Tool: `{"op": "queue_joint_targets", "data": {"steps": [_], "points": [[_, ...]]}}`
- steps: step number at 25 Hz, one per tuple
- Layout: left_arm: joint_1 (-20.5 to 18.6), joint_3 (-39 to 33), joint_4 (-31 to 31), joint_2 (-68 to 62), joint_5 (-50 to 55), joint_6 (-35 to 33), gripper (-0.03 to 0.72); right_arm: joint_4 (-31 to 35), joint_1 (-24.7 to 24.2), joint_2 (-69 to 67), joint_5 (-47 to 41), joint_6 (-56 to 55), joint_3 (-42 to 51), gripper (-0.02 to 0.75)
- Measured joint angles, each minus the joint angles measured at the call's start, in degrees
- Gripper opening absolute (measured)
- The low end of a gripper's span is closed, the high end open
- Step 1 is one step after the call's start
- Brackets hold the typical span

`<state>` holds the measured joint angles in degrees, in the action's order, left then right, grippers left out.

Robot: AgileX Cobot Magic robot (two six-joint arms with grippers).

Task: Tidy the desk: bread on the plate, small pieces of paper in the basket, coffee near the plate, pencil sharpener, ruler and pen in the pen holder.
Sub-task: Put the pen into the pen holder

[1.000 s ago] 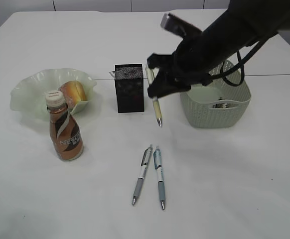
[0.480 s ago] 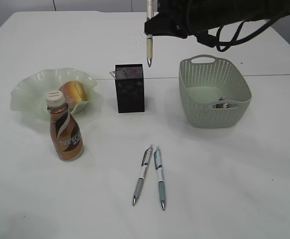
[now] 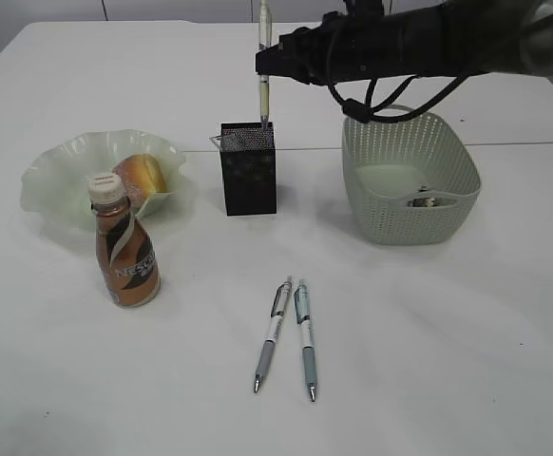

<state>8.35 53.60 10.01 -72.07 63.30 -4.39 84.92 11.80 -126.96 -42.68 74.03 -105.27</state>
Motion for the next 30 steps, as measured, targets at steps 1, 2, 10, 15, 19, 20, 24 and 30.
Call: {"op": "queue_joint_targets", "data": {"steps": [1,2,10,15,19,20,24,30], "points": [[0.0,0.0,0.0,0.0,0.1,0.0,0.353,0.1,0.0,-1.0,0.1,1.0,-0.9,0.057],[0.0,0.0,0.0,0.0,0.2,0.0,0.353,0.8,0.0,-1.9,0.3,2.9,-1.8,0.057],[0.0,0.0,0.0,0.0,0.3,0.0,0.353,8.3,-0.2,-6.3,0.5,20.6,-3.9,0.057],[0.0,0.0,0.0,0.0,0.3,0.0,0.353,13.6,-0.2,-9.0,-0.2,29.0,-4.2,0.057],[0.0,0.0,0.0,0.0,0.2,0.0,0.352,14.8,-0.2,-10.6,-0.3,33.0,-4.2,0.058],[0.0,0.0,0.0,0.0,0.1,0.0,0.352,14.9,-0.2,-10.6,-0.3,33.8,-4.2,0.058],[0.0,0.0,0.0,0.0,-0.4,0.0,0.352,15.2,-0.2,-10.9,-0.3,34.5,-4.2,0.071],[0.0,0.0,0.0,0.0,-0.5,0.0,0.352,15.2,-0.2,-11.4,-0.4,34.6,-4.2,0.159]]}}
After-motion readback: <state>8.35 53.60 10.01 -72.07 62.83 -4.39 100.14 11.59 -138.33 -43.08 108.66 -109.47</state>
